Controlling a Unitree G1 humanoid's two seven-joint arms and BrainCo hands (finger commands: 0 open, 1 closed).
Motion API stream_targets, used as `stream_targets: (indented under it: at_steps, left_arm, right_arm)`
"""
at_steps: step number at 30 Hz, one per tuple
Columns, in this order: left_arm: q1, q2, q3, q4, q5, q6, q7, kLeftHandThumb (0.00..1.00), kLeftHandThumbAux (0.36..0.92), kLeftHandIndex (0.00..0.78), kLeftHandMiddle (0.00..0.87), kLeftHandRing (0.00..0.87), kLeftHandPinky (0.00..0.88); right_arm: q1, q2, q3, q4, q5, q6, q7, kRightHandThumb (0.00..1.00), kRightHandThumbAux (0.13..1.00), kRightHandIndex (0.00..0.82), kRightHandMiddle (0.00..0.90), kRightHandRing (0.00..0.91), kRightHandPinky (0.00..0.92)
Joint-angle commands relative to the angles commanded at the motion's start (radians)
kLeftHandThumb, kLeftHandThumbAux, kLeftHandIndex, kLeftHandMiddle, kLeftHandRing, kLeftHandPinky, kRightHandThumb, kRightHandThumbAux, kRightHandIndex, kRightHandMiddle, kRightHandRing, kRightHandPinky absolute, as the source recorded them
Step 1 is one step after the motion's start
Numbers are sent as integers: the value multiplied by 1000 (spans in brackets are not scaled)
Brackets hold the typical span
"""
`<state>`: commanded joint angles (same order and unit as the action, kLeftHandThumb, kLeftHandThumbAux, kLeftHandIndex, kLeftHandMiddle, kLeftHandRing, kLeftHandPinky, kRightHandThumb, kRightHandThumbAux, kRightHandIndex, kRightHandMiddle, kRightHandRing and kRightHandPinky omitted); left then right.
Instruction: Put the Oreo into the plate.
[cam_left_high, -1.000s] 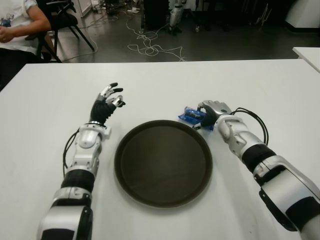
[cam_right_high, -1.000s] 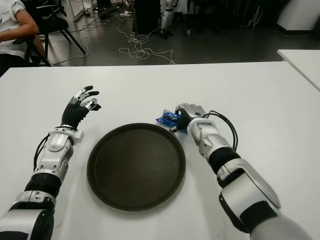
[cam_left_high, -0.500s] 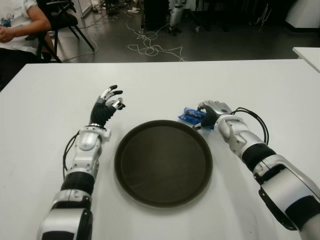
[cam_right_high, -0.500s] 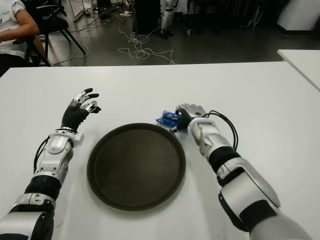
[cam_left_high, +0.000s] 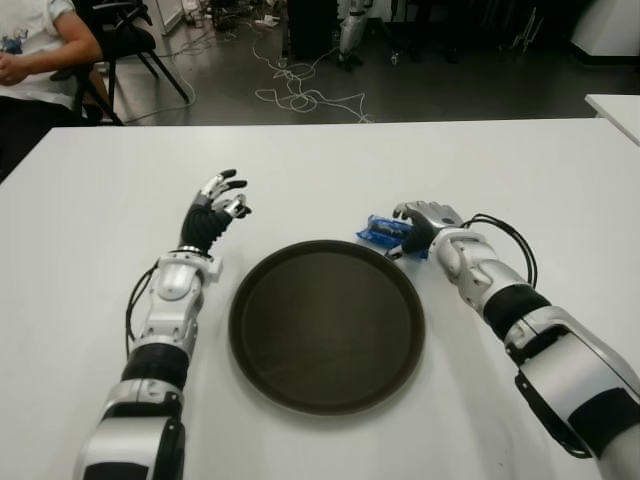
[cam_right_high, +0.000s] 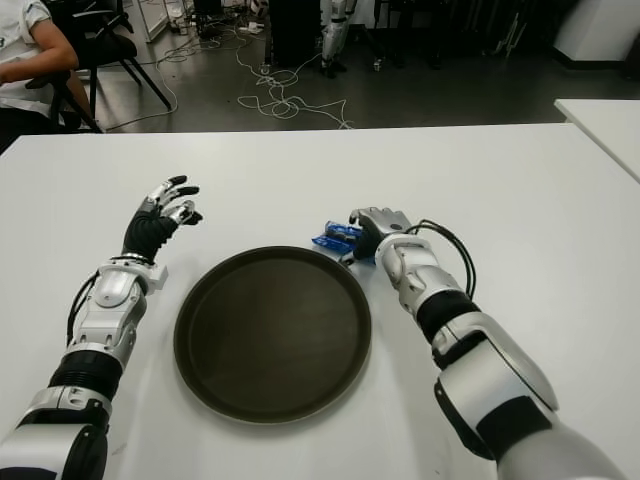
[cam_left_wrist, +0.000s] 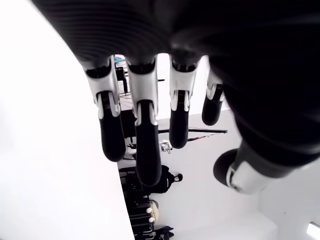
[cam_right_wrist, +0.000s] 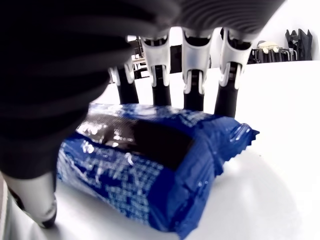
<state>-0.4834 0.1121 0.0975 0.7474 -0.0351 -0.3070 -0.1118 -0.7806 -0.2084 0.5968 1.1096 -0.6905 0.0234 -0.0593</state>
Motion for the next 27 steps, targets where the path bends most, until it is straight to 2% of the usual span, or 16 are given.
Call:
stream_targets:
  at_steps: [6,18,27]
  left_arm:
    - [1,0,-1,-2,2,0,2,1000,645,166,234,453,367]
    - [5,-1,1,-8,0,6,2,1000,645,153,234,452,365]
    - [6,-4,2,-12,-7,13,1,1000,645,162,233,452,375]
  right_arm:
    - [-2,-1,2,4,0,-2,13,0,678,239,279,307,300]
    - [1,1,2,6,2,-2,14,0,678,239,261,274,277]
    - [1,2,-4,11,8,-10,19,0,683,253,292,313,306]
